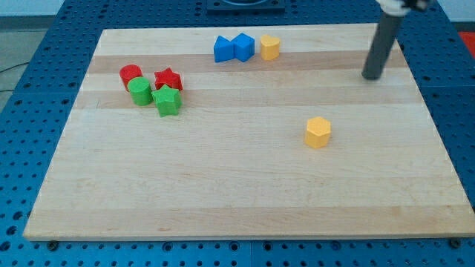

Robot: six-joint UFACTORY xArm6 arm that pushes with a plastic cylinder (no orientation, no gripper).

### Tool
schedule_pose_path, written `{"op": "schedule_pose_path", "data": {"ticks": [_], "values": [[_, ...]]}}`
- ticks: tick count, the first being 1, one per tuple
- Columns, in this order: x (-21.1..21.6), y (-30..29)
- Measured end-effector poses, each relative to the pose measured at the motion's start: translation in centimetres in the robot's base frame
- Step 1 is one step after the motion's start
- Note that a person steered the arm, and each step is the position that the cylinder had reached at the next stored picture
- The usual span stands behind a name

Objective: Push the yellow hexagon into the blue cube

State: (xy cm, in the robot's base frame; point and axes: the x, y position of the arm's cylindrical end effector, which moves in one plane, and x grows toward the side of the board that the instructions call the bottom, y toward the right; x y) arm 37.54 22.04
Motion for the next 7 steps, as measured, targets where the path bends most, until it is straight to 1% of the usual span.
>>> {"op": "schedule_pose_path", "data": {"ticks": [1, 2, 3, 5, 6, 7], "values": [[5.5, 0.0], [9.2, -0.3], [11.5, -2.5], [11.2, -18.2], [6.9, -18.9], [7.3, -18.1]]}}
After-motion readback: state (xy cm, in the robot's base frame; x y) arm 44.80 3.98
